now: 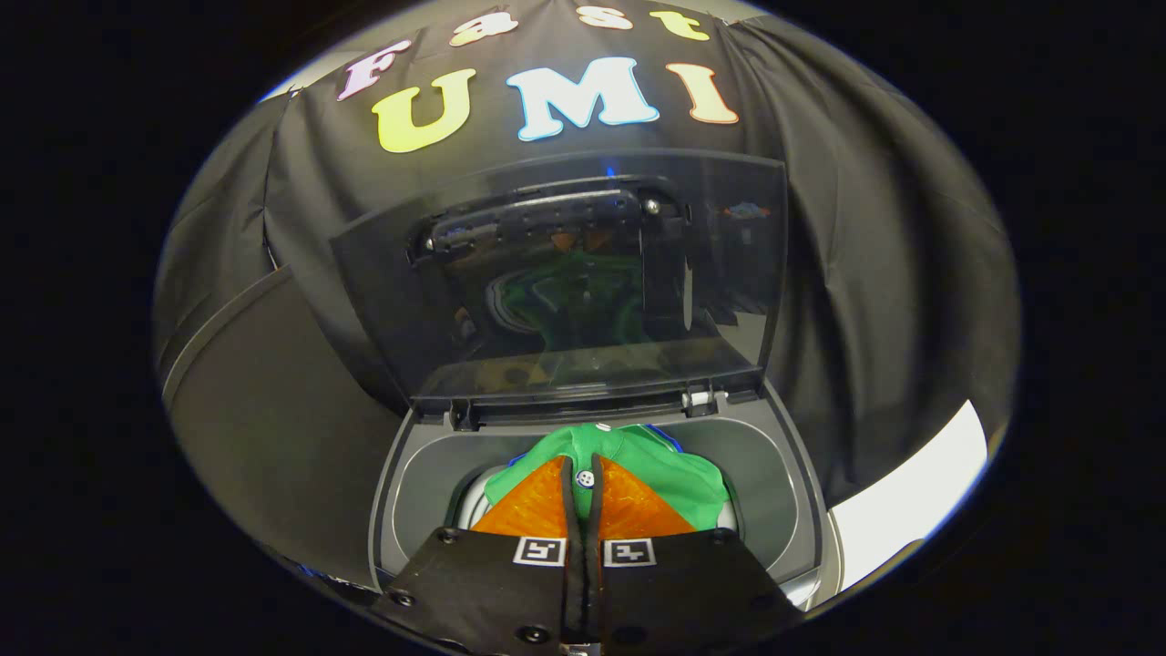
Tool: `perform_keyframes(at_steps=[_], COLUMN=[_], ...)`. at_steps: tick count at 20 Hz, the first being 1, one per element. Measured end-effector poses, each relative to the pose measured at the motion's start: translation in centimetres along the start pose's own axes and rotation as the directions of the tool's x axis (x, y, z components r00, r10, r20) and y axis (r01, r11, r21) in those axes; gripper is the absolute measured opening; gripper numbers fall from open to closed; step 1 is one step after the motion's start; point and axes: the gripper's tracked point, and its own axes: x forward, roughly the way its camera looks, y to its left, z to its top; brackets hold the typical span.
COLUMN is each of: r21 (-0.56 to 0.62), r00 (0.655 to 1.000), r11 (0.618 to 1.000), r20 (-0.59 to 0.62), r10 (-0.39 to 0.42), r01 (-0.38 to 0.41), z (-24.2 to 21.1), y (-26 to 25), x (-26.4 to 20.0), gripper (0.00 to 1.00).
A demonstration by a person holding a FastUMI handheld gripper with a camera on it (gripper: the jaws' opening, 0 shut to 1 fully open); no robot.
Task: Put the clothes into the washing machine and then close the washing machine lid.
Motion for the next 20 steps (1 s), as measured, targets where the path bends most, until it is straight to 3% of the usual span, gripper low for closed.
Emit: perform_keyframes(at_steps=[20], r21=[0.027], r00=[0.994], r11=[1.000], r20=[-0.111], r10=[-0.012], r01=[0.015], z=[-5.9], y=[0.3], x=[3.5], gripper=[0.02])
